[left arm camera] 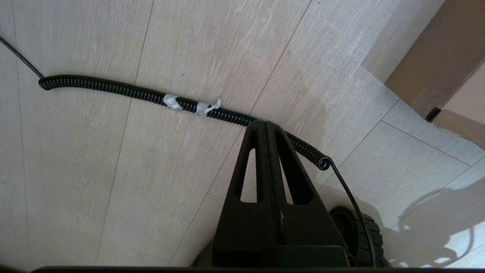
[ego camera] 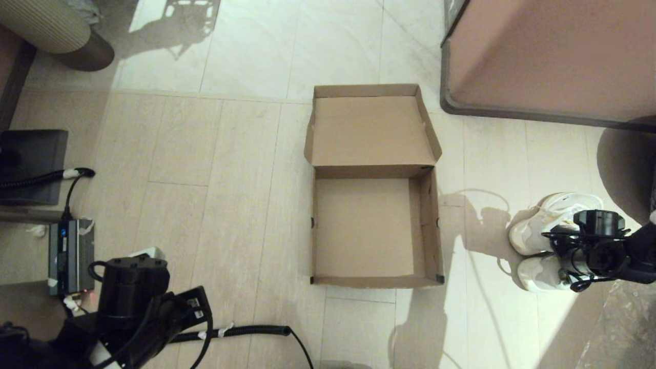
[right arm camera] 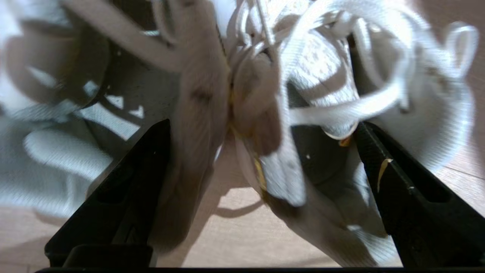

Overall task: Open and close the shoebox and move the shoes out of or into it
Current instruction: Put the shoes into the shoe box

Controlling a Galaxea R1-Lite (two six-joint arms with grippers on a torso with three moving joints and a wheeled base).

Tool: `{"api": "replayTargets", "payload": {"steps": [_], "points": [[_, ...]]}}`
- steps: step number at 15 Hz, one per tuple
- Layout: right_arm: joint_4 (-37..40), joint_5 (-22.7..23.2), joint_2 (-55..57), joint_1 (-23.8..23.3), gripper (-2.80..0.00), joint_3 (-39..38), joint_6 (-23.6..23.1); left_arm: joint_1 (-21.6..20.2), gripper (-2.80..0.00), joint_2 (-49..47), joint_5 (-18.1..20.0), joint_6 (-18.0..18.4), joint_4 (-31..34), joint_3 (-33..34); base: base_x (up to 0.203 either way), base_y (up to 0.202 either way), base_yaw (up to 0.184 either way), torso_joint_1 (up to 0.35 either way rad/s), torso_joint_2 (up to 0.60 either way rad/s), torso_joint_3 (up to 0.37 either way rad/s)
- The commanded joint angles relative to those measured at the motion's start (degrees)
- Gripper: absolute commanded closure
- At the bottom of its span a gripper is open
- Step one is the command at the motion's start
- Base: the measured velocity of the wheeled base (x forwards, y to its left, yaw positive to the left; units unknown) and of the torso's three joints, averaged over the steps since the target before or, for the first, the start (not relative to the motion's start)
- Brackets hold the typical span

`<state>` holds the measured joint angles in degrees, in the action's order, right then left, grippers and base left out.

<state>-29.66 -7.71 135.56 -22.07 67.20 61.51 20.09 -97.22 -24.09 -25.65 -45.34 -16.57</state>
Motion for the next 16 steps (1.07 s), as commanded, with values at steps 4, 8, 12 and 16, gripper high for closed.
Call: {"api": "replayTargets", "payload": {"steps": [4, 8, 12, 16], "points": [[0.0, -0.5, 4.7, 1.9, 0.0, 3.1, -0.8, -0.2, 0.0, 0.3, -0.3, -0.3, -0.3, 0.8, 0.0, 0.0, 0.0, 0.0, 0.0, 0.0], [0.0, -0.5, 5.1, 1.8, 0.0, 5.0, -3.9, -0.2, 0.0, 0.4, -0.3, -0.3, -0.3, 0.8, 0.0, 0.0, 0.0, 0.0, 0.0, 0.0], [3.3, -0.6, 5.1, 1.7, 0.0, 8.5, -5.3, -0.2, 0.0, 0.8, -0.3, -0.6, -0.3, 1.0, 0.0, 0.0, 0.0, 0.0, 0.0, 0.0], [6.8, -0.5, -1.1, 1.6, 0.0, 6.1, -6.4, -0.3, 0.0, 1.1, -0.3, -1.0, -0.2, 0.9, 0.0, 0.0, 0.0, 0.0, 0.0, 0.0]]}}
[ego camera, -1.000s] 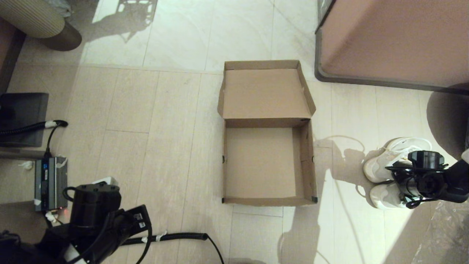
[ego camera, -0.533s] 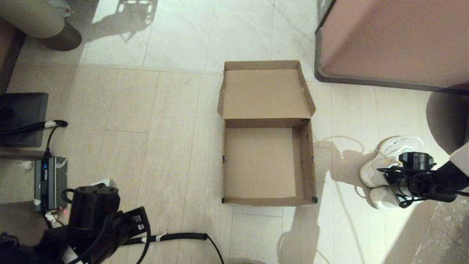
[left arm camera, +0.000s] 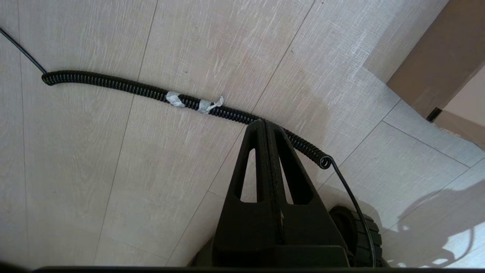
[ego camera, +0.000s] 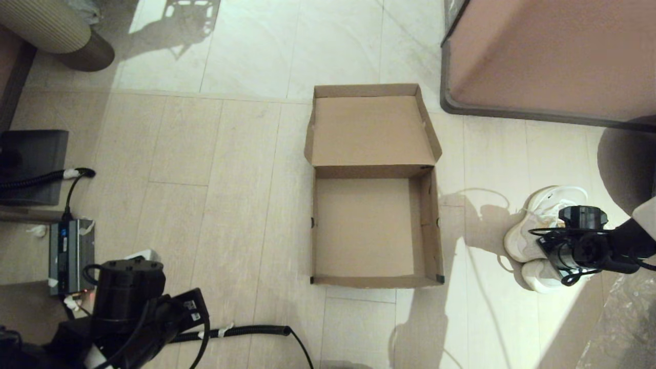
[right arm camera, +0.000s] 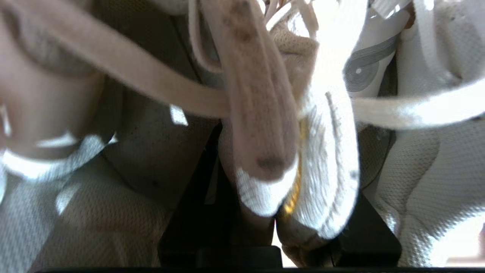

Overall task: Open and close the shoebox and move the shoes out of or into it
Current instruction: Put the shoes into the shoe box

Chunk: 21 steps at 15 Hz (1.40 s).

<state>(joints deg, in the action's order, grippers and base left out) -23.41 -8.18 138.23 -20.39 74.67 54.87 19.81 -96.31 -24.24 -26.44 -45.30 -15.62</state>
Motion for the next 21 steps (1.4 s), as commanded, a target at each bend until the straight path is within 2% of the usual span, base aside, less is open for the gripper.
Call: {"api": "replayTargets", "payload": {"steps": [1, 3, 5, 7, 9, 10, 13, 17, 19, 21], "points": [[1.0, 0.5, -6.9, -0.1, 0.0, -3.5, 0.2, 0.0, 0.0, 0.3, -0.1, -0.6, -0.2, 0.0, 0.0, 0.0, 0.0, 0.0, 0.0, 0.0], [1.4, 2.5, -14.2, -0.1, 0.0, -8.4, -1.1, 0.0, 0.0, 0.2, -0.1, -0.6, -0.2, -0.4, 0.0, 0.0, 0.0, 0.0, 0.0, 0.0], [2.1, 4.1, -22.4, 1.2, 0.0, -14.6, -4.4, 0.0, 0.0, 0.3, 0.0, -0.6, -0.2, -0.6, 0.0, 0.0, 0.0, 0.0, 0.0, 0.0], [3.3, 4.7, -30.7, 3.8, 0.0, -19.6, -6.9, 0.1, 0.0, 0.6, 0.0, -0.6, -0.2, -0.4, 0.0, 0.0, 0.0, 0.0, 0.0, 0.0], [8.2, 4.9, -39.6, 7.6, 0.0, -22.8, -8.7, 0.0, 0.0, 0.9, 0.1, -0.6, -0.1, -0.3, 0.0, 0.0, 0.0, 0.0, 0.0, 0.0], [11.5, 5.0, -44.1, 10.7, 0.0, -23.7, -9.3, 0.1, 0.0, 1.0, 0.2, -0.5, 0.0, -0.3, 0.0, 0.0, 0.0, 0.0, 0.0, 0.0], [18.4, 4.3, -51.3, 26.2, 0.0, -25.0, -11.7, 0.1, 0.0, 1.1, 0.3, -0.6, 0.2, -0.4, 0.0, 0.0, 0.0, 0.0, 0.0, 0.0], [20.2, -4.2, -49.4, 44.0, 0.0, -22.7, -14.2, -1.3, 0.0, 3.2, 0.3, -0.7, 0.2, 0.1, 0.0, 0.0, 0.0, 0.0, 0.0, 0.0], [20.4, -7.6, -46.1, 51.3, 0.0, -18.7, -14.6, -2.0, 0.0, 2.6, 0.2, -0.7, -0.2, -0.1, 0.0, 0.0, 0.0, 0.0, 0.0, 0.0], [20.5, -8.8, -42.8, 55.1, 0.0, -15.7, -15.4, -2.1, 0.0, 2.6, 0.2, -0.8, -0.2, 0.1, 0.0, 0.0, 0.0, 0.0, 0.0, 0.0]]}}
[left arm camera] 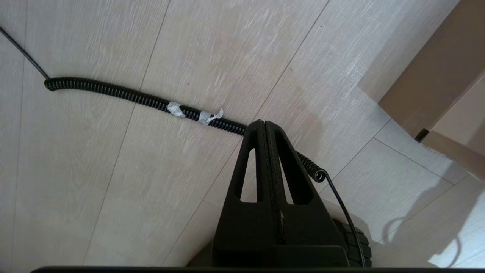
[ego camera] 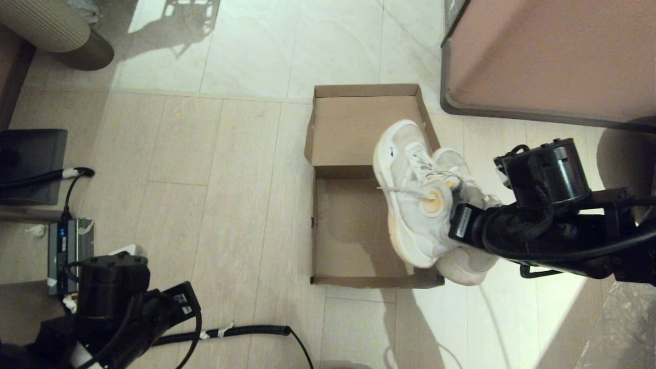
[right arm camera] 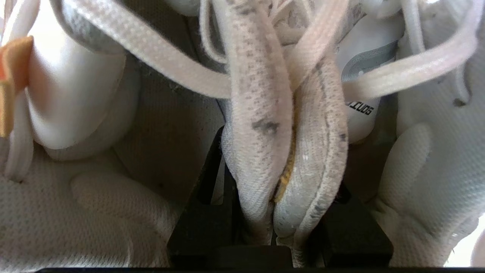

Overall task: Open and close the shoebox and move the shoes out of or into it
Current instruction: Put the shoes into the shoe box

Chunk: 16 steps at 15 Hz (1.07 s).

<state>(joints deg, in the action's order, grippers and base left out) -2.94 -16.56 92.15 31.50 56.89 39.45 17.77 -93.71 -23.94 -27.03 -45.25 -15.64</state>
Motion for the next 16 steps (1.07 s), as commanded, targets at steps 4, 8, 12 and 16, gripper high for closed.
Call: {"api": "replayTargets", "payload": {"steps": [4, 8, 12, 16], "points": [[-0.4, -0.8, 10.4, 5.6, 0.0, 5.9, -0.5, -0.2, 0.0, -0.5, -0.2, -0.3, -0.4, 0.7, 0.0, 0.0, 0.0, 0.0, 0.0, 0.0], [-5.4, -2.0, 18.7, 5.8, 0.0, 7.4, -1.7, -0.5, 0.0, -1.1, -0.2, -0.4, -0.4, 0.5, 0.0, 0.0, 0.0, 0.0, 0.0, 0.0], [-12.4, -2.9, 26.4, 5.7, 0.0, 7.9, -3.0, -3.5, 0.0, -3.5, 0.0, -0.8, -3.0, 0.6, 0.0, 0.0, 0.0, 0.0, 0.0, 0.0], [-20.6, -4.8, 33.5, 4.4, 0.0, 9.4, -7.9, -5.4, 0.0, -6.3, 0.1, -0.8, -6.3, 1.2, 0.0, 0.0, 0.0, 0.0, 0.0, 0.0]]}}
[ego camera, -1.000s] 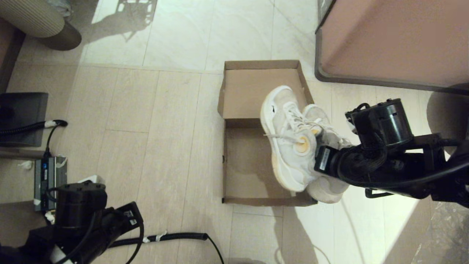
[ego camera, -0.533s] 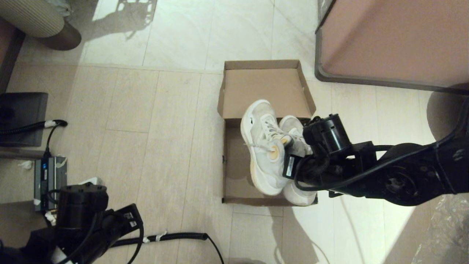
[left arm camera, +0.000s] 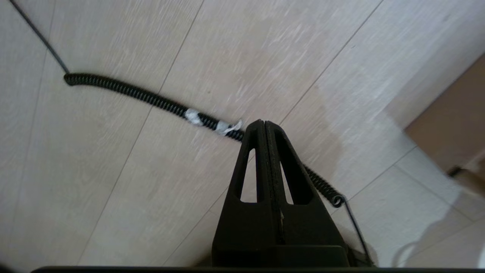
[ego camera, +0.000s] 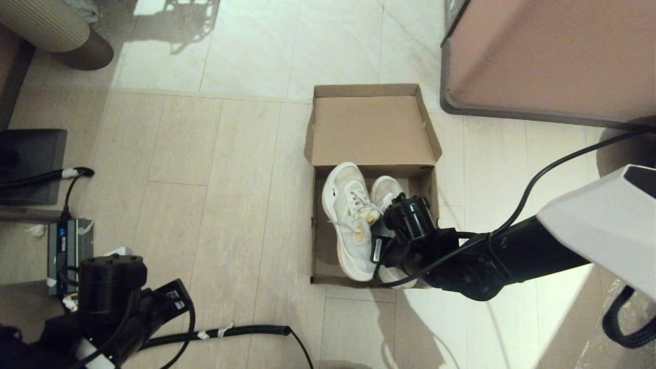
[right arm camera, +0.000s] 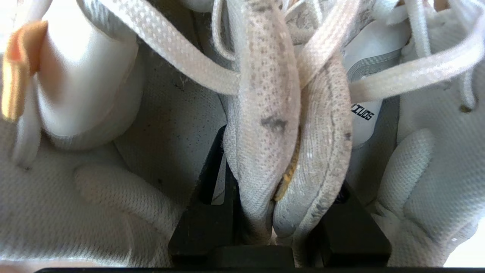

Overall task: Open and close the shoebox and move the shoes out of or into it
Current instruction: Put the shoes into the shoe box

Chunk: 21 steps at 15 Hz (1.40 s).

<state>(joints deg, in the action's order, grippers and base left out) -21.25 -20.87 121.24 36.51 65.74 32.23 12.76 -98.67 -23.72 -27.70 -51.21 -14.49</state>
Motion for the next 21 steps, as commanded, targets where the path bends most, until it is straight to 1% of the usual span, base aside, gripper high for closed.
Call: {"api": "replayTargets", "payload": {"steps": [1, 3, 6, 9, 10, 16, 18, 19, 21], "points": [[-4.0, -0.8, 5.7, -1.4, 0.0, 1.1, -1.9, -0.5, 0.0, -1.4, -0.1, -0.2, -0.4, 0.1, 0.0, 0.0, 0.0, 0.0, 0.0, 0.0], [-5.6, -0.9, 7.9, -2.3, 0.0, 2.8, -2.9, -0.5, 0.0, -1.4, -0.1, -0.2, -0.4, 0.1, 0.0, 0.0, 0.0, 0.0, 0.0, 0.0], [-6.8, -0.9, 9.7, -3.3, 0.0, 4.0, -3.0, -0.5, 0.0, -1.4, -0.1, -0.2, -0.4, 0.5, 0.0, 0.0, 0.0, 0.0, 0.0, 0.0], [-6.8, -0.9, 10.6, -3.2, 0.0, 4.3, -3.0, -0.5, 0.0, -1.2, -0.2, -0.2, -0.4, 0.6, 0.0, 0.0, 0.0, 0.0, 0.0, 0.0], [-6.9, -0.9, 10.7, -3.2, -2.8, 4.3, -2.9, -0.5, 0.0, -1.1, -0.2, -0.2, -0.4, 0.6, 0.0, 0.0, 0.0, 0.0, 0.0, 0.0], [-6.9, -1.0, 10.3, -3.2, -2.8, 4.1, -2.8, -0.5, 0.0, -0.6, -0.4, -0.1, -0.4, 0.6, 0.0, 0.0, 0.0, 0.0, 0.0, 0.0], [-6.9, -1.0, 10.0, -3.1, -2.8, 4.0, -2.8, -0.4, 0.0, 0.2, -0.4, 0.5, -0.4, 0.3, 0.0, 0.0, 0.0, 0.0, 0.0, 0.0], [-6.9, -1.3, 9.1, -3.1, -2.8, 3.9, -2.8, 0.1, 0.0, 1.1, -0.3, 1.3, -0.4, -0.3, 0.0, 0.0, 0.0, 0.0, 0.0, 0.0], [-6.8, -1.6, 6.1, -2.8, -2.8, 3.0, -2.6, 2.7, 0.0, 1.6, -0.1, 6.1, -0.5, -1.7, 0.0, 0.0, 0.0, 0.0, 0.0, 0.0]]}}
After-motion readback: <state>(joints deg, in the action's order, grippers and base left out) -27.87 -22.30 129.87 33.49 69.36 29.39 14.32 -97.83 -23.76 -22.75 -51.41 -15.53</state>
